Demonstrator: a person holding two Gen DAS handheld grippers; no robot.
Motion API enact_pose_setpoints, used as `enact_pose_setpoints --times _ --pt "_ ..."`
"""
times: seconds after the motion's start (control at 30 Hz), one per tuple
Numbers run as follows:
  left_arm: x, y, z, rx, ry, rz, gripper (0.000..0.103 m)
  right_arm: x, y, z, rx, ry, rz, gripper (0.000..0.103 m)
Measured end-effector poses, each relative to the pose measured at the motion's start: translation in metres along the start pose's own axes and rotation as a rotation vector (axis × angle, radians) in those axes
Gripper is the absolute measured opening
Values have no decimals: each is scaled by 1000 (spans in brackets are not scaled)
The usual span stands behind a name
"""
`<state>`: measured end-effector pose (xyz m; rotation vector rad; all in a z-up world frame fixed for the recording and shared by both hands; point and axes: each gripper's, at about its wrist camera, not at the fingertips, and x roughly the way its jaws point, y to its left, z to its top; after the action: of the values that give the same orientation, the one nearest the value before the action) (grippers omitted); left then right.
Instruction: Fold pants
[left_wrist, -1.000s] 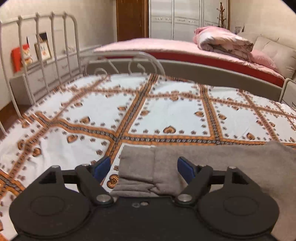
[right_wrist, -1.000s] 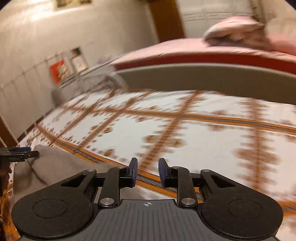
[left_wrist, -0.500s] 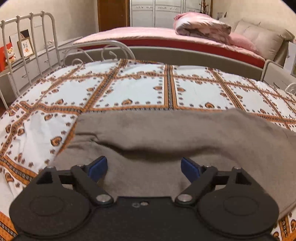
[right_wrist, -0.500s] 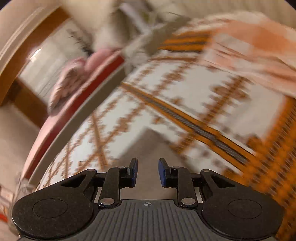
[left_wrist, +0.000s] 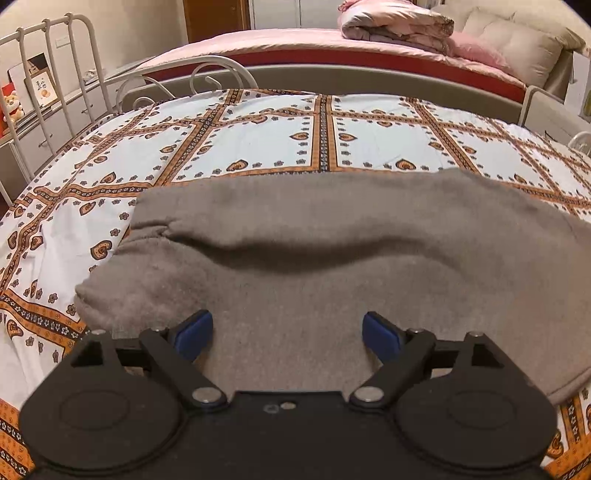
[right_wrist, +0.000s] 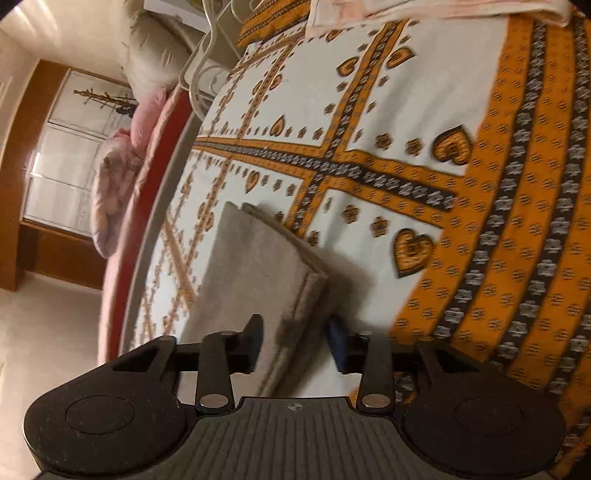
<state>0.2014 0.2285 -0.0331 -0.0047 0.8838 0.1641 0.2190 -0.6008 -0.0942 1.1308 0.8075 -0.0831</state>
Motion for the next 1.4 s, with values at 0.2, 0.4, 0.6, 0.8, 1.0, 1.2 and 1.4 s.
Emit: enact_pose_setpoints --times 0.2,0.4,0.6,0.8,1.0,1.2,1.4 --pt "5 -5 -5 38 5 6 87 -1 23 -3 -181 -18 -27 11" --pt "5 -3 -6 34 3 1 87 4 23 -6 -254 -4 -133 11" --pt "-18 -60 -12 51 -47 -102 85 -5 30 -12 -277 -22 -121 18" --pt "-31 -183 -47 15 -105 -104 86 -8 32 -15 -247 -20 -82 18" --pt "-49 -308 -48 87 -71 -164 93 -2 26 -13 -179 24 -62 24" --pt "-49 -362 -43 71 1 -90 94 -3 25 -16 -178 28 -58 31" --pt "-50 -374 -49 97 -7 -101 96 -3 18 -11 -112 6 -59 31"
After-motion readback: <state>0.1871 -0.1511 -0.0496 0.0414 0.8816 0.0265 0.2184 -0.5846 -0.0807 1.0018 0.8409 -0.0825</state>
